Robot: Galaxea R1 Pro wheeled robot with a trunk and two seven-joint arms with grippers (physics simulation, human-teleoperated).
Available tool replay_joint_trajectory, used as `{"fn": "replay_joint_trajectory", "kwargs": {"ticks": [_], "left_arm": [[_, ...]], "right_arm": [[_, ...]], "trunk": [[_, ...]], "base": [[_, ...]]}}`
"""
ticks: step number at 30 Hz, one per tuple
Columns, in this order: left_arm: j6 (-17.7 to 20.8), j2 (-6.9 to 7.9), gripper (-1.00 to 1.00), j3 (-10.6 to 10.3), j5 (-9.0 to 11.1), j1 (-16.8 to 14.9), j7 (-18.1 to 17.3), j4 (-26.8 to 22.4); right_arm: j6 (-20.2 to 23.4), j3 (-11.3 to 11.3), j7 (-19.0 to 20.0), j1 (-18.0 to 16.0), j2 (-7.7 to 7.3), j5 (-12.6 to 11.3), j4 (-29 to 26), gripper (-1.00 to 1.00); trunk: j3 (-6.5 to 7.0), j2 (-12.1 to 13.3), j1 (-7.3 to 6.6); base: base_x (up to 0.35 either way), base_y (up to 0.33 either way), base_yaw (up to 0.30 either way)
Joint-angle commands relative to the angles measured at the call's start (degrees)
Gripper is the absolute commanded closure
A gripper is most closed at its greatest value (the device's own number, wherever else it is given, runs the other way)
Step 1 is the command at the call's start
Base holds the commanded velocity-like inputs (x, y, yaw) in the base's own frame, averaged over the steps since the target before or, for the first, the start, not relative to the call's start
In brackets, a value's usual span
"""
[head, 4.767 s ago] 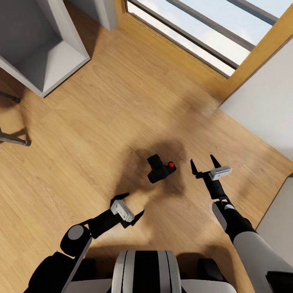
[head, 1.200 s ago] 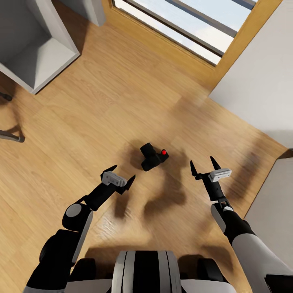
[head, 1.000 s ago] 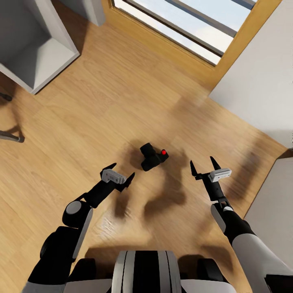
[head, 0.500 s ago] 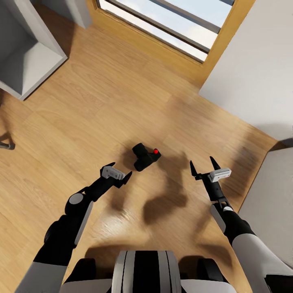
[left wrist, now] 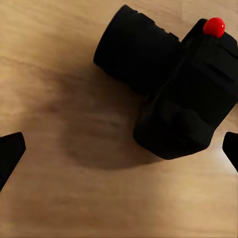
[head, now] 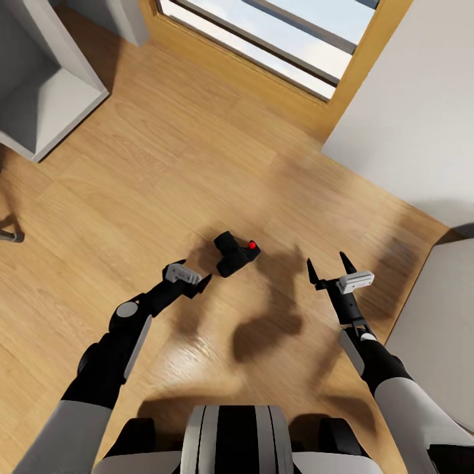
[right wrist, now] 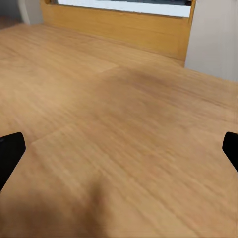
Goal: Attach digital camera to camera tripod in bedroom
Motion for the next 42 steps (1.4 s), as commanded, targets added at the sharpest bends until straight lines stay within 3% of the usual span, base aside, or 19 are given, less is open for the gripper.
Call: {"fn": "replay_joint_trajectory", "kwargs": {"ticks": [1, 9, 13, 16, 17, 26, 31, 32, 37, 39, 42], "left_arm": [[0.1, 0.17, -1.00, 0.0, -0.5, -0.1, -0.2, 0.1], [0.0, 1.72, -1.00, 0.0, -0.6, -0.7, -0.5, 0.4], [-0.1, 2.45, -1.00, 0.0, -0.6, -1.2, -3.0, 0.9], [-0.2, 3.41, -1.00, 0.0, -0.6, -2.5, -4.1, 2.6], [-0.4, 4.30, -1.00, 0.0, -0.6, -4.3, -4.7, 5.8], [-0.5, 4.77, -1.00, -0.2, -0.7, -9.2, -5.0, 13.1], [-1.6, 4.68, -1.00, -0.4, -0.7, -9.9, -6.4, 13.4], [-4.5, 4.56, -1.00, -0.9, -0.7, -10.1, -9.5, 13.5], [-8.3, 3.86, -1.00, -2.4, -0.7, -10.1, -14.1, 13.5], [-8.9, 3.04, -1.00, -2.8, -0.6, -10.1, -14.8, 13.5], [-10.0, 0.48, -1.00, -3.8, -0.6, -10.0, -15.8, 13.5]], "right_arm": [[-0.1, -0.1, 0.6, 0.0, 0.02, -0.5, -0.1, -1.00], [0.0, -0.2, 0.2, 0.0, 0.16, -0.6, -2.2, -1.00], [0.4, -0.2, 0.0, 0.0, 0.17, -1.5, -2.8, -1.00], [0.4, -0.2, 0.0, 0.0, 0.18, -3.4, -2.9, -1.00], [0.5, -0.2, 0.0, 0.0, 0.18, -6.2, -2.9, -1.00], [0.3, -0.2, 0.0, 0.0, 0.18, -8.3, -3.2, -1.00], [0.3, -0.2, 0.0, 0.0, 0.18, -8.4, -3.3, -1.00], [0.4, -0.2, 0.0, 0.0, 0.18, -8.4, -3.3, -1.00], [0.4, -0.2, 0.0, 0.0, 0.18, -8.4, -3.3, -1.00], [0.4, -0.2, 0.0, 0.0, 0.18, -8.4, -3.3, -1.00], [0.4, -0.2, 0.0, 0.0, 0.18, -8.4, -3.3, -1.00]], "trunk": [[-0.03, 0.0, -0.01], [-0.03, 0.0, -0.01], [-0.03, 0.0, -0.01], [-0.03, 0.0, -0.01], [-0.03, 0.0, -0.01], [-0.03, 0.0, -0.01], [-0.03, 0.0, -0.01], [-0.03, 0.0, -0.01], [-0.03, 0.0, -0.01], [-0.03, 0.0, -0.01], [-0.03, 0.0, -0.01]], "base": [[0.000, 0.000, 0.000], [0.000, 0.000, 0.000], [0.000, 0.000, 0.000], [0.000, 0.000, 0.000], [0.000, 0.000, 0.000], [0.000, 0.000, 0.000], [0.000, 0.000, 0.000], [0.000, 0.000, 0.000], [0.000, 0.000, 0.000], [0.000, 0.000, 0.000], [0.000, 0.000, 0.000]]}}
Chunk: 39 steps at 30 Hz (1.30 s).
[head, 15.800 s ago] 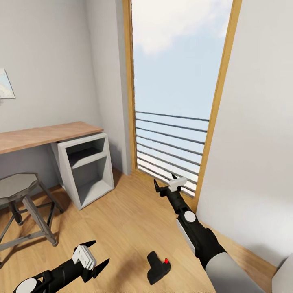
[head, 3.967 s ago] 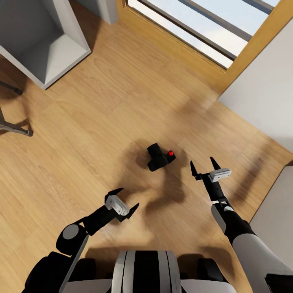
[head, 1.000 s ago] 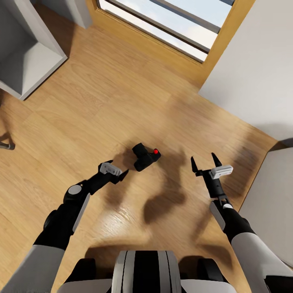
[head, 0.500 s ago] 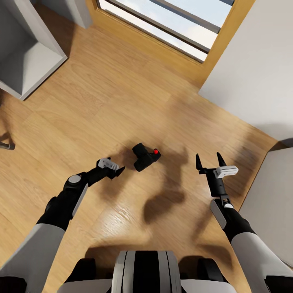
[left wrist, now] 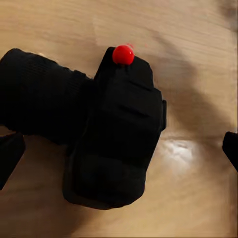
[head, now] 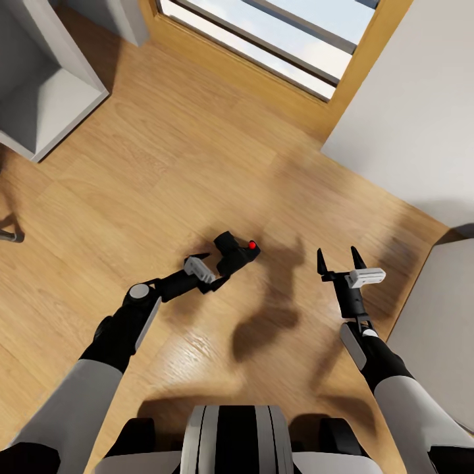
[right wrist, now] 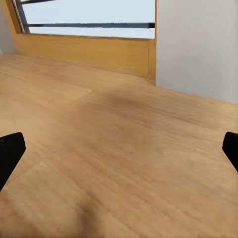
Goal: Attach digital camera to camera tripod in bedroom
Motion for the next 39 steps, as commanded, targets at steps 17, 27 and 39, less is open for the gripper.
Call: {"fn": "replay_joint_trajectory", "kwargs": {"ticks": [17, 27, 39], "left_arm": [[-0.3, -0.42, -1.00, -1.0, -0.2, 0.1, -0.3, 0.3], [-0.3, -0.37, -1.00, -1.1, -0.2, 0.2, 0.2, 1.3], [-0.4, -0.38, -1.00, -1.3, -0.2, 0.2, 8.5, 5.1]], "right_arm": [[0.0, -0.1, 0.6, 0.0, 0.00, -0.5, 0.0, -1.00], [-0.1, -0.1, 0.6, 0.0, 0.00, -0.5, 0.0, -1.00], [-0.1, 0.3, 0.9, 0.0, 0.00, -0.5, 0.0, -1.00]], "trunk": [[-0.03, 0.0, -0.01], [-0.03, 0.0, -0.01], [-0.03, 0.0, -0.01]], "base": [[0.000, 0.000, 0.000], [0.000, 0.000, 0.000], [0.000, 0.000, 0.000]]}}
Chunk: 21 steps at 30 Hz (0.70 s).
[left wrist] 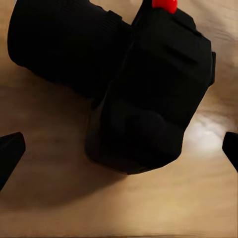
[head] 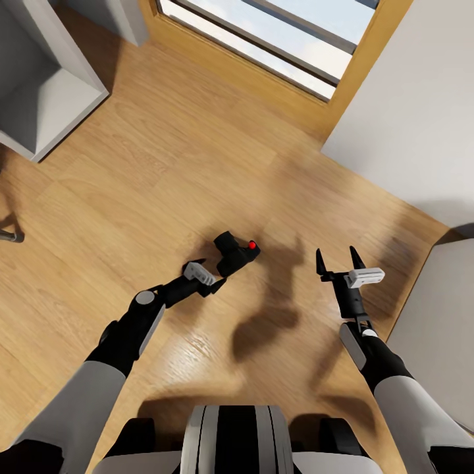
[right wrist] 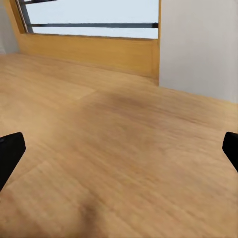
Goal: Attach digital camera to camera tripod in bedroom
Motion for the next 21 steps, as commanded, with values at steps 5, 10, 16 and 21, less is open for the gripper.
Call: {"fn": "replay_joint_trajectory", "kwargs": {"ticks": [5, 10, 16, 21], "left_arm": [[0.1, 0.03, -1.00, -0.3, -0.4, 0.0, 1.4, 0.8], [0.1, -0.11, -1.00, -0.4, -0.4, 0.0, 2.7, 2.8], [0.1, -0.17, -1.00, -0.9, -0.4, 0.0, 4.1, 3.1], [0.1, -0.19, -1.00, -2.4, -0.4, 0.0, 4.5, 3.2]], "right_arm": [[-0.1, 0.0, 0.6, 0.0, 0.00, -0.5, 0.0, -1.00], [-0.1, 0.0, 0.6, 0.0, 0.00, -0.5, 0.0, -1.00], [-0.1, 0.0, 0.6, 0.0, 0.00, -0.5, 0.0, -1.00], [-0.1, 0.0, 0.6, 0.0, 0.00, -0.5, 0.0, -1.00]], "trunk": [[-0.03, 0.0, -0.01], [-0.03, 0.0, -0.01], [-0.03, 0.0, -0.01], [-0.03, 0.0, -0.01]], "base": [[0.000, 0.000, 0.000], [0.000, 0.000, 0.000], [0.000, 0.000, 0.000], [0.000, 0.000, 0.000]]}}
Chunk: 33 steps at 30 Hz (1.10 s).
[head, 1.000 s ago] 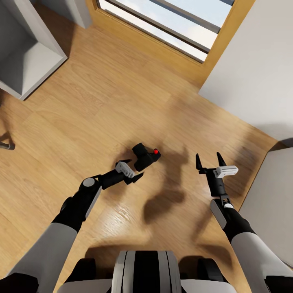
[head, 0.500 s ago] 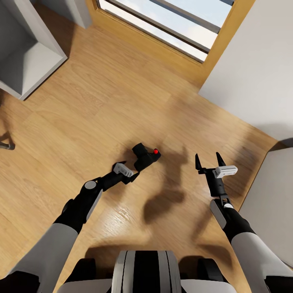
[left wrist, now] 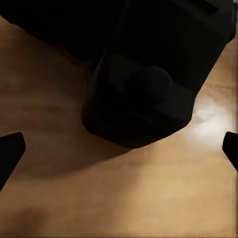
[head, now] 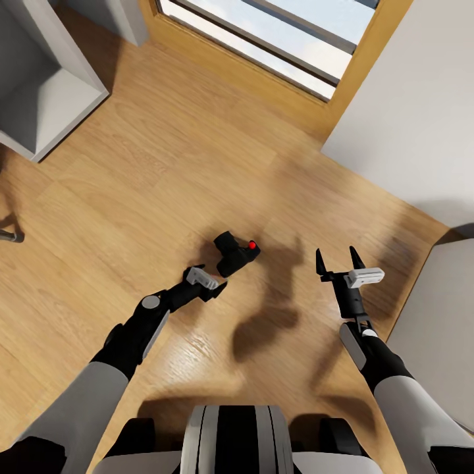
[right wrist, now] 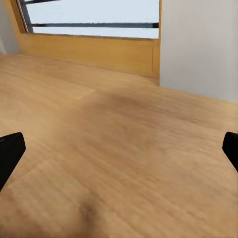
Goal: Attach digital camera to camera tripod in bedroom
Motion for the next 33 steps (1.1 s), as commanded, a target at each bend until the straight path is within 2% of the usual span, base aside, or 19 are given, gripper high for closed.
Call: {"fn": "replay_joint_trajectory", "kwargs": {"ticks": [1, 12, 21, 29, 33], "left_arm": [[0.1, 0.01, -1.00, -0.6, -0.4, 0.0, 0.1, -0.1], [0.2, -0.97, -1.00, -1.2, -0.4, 0.0, 3.3, 0.1], [0.2, -2.84, -1.00, -1.3, -0.4, 0.0, 3.8, 0.3], [0.2, -3.41, -1.00, -1.3, -0.4, 0.0, 3.9, 0.3], [0.6, -4.26, -1.00, -1.2, -0.4, -0.1, 3.9, 0.4]], "right_arm": [[0.0, 0.0, 0.6, 0.0, 0.00, -0.5, 0.0, -1.00], [-0.1, 0.0, 0.6, 0.0, 0.00, -0.5, 0.0, -1.00], [-0.1, 0.0, 0.5, 0.0, 0.00, -0.5, 0.0, -1.00], [-0.1, 0.0, 0.5, 0.0, 0.00, -0.5, 0.0, -1.00], [-0.1, 0.0, 0.5, 0.0, 0.00, -0.5, 0.0, -1.00]], "trunk": [[-0.03, 0.0, -0.01], [-0.03, 0.0, -0.01], [-0.03, 0.0, -0.01], [-0.03, 0.0, -0.01], [-0.03, 0.0, -0.01]], "base": [[0.000, 0.000, 0.000], [0.000, 0.000, 0.000], [0.000, 0.000, 0.000], [0.000, 0.000, 0.000], [0.000, 0.000, 0.000]]}}
